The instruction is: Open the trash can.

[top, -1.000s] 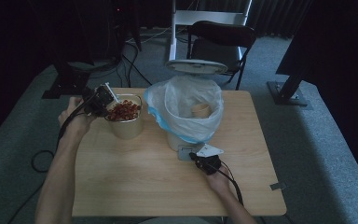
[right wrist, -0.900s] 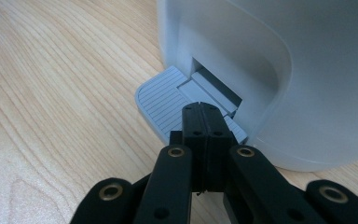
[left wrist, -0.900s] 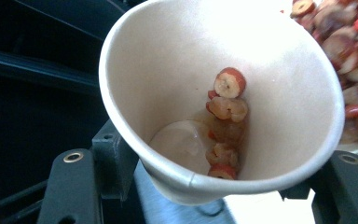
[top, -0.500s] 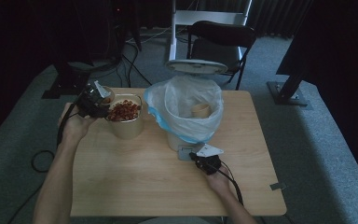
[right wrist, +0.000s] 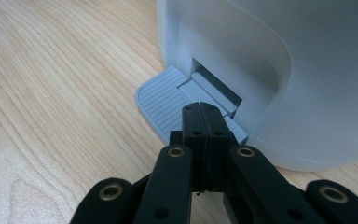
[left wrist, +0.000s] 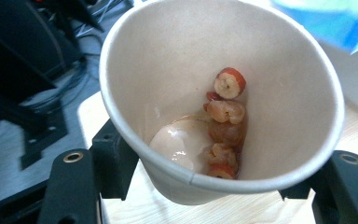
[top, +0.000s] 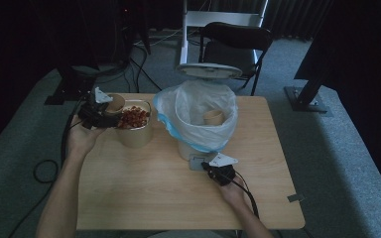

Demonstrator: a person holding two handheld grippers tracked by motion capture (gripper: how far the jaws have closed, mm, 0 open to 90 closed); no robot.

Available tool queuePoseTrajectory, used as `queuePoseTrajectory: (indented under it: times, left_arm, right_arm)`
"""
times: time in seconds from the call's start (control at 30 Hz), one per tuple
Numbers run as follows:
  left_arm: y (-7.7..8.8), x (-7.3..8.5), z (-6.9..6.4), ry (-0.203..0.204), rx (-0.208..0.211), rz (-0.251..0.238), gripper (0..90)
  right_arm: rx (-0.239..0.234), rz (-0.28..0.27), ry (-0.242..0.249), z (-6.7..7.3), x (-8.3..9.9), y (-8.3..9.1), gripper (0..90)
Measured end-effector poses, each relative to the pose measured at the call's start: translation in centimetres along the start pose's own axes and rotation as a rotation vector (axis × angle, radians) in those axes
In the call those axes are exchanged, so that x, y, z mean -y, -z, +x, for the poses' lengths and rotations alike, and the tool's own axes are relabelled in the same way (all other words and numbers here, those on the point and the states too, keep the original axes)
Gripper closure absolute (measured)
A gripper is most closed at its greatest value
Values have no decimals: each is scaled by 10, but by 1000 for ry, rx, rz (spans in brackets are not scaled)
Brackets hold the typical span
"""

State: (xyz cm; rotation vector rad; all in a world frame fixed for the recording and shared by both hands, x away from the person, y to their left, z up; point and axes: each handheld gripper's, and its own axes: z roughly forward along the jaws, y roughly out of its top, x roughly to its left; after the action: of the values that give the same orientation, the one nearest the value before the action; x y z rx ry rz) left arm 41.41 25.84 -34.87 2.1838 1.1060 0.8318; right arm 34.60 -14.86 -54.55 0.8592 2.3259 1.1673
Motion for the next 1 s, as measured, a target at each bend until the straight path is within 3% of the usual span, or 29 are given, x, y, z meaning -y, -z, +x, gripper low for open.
queuePoseTrajectory:
  times: [0.2,0.43,0.5,0.53,0.83,1.0]
  left_arm:
    - [9,-2,-3,51,87,-74,350]
    - [14,-3,-6,86,150,-111,349]
    - [14,-3,-6,86,150,-111,350]
    - [17,-5,-9,95,178,-132,349]
    - [23,-10,-20,108,260,-183,349]
    - [24,-13,-25,108,258,-166,349]
  right_arm:
    - [1,0,2,0,0,0,900]
    - [1,0,1,0,0,0,900]
    - [1,0,1,0,0,0,900]
    - [0,0,-2,0,0,0,900]
    - [1,0,-1,0,0,0,900]
    - [0,0,-1,0,0,0,900]
